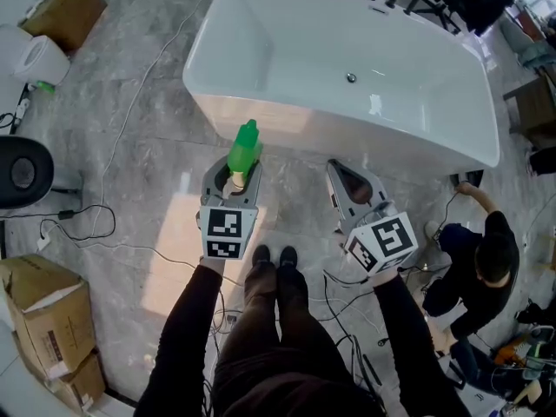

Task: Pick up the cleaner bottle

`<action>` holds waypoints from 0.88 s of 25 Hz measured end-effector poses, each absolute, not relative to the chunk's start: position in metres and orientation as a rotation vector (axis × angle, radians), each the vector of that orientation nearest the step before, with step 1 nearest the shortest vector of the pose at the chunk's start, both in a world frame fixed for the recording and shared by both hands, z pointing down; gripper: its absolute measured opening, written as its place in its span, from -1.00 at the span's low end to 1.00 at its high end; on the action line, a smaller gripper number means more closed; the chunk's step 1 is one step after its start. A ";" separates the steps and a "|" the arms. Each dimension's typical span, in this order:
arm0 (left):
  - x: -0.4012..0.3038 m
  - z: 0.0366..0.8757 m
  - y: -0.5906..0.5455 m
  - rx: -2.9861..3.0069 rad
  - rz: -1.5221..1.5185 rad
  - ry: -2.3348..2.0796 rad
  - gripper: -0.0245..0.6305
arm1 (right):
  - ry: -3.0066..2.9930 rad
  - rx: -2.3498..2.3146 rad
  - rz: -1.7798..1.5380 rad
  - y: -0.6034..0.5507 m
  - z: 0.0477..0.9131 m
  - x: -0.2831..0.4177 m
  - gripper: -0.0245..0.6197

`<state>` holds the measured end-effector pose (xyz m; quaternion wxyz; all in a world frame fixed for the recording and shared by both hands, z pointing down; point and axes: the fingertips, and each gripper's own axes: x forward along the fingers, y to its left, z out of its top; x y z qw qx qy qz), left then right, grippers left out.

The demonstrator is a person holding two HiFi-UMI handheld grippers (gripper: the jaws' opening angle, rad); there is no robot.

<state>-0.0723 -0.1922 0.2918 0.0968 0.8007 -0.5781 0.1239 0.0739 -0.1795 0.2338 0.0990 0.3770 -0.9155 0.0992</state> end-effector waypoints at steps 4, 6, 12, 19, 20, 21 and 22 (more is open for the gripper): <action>-0.069 0.284 -0.196 2.384 0.361 -1.713 -0.37 | -2.716 1.118 0.276 -0.183 0.227 0.077 -0.92; -0.070 0.281 -0.197 2.391 0.359 -1.715 -0.37 | -2.718 1.115 0.264 -0.183 0.223 0.075 -0.92; -0.074 0.273 -0.199 2.401 0.342 -1.723 -0.37 | -2.708 1.090 0.226 -0.180 0.218 0.068 -0.92; -0.071 0.273 -0.199 2.402 0.331 -1.727 -0.37 | -2.691 1.076 0.217 -0.179 0.221 0.071 -0.92; -0.070 0.273 -0.198 2.402 0.331 -1.725 -0.37 | -2.690 1.075 0.220 -0.178 0.222 0.071 -0.92; -0.070 0.274 -0.197 2.402 0.332 -1.722 -0.37 | -2.688 1.075 0.222 -0.177 0.222 0.071 -0.92; -0.070 0.274 -0.196 2.402 0.332 -1.721 -0.37 | -2.686 1.075 0.223 -0.176 0.223 0.071 -0.92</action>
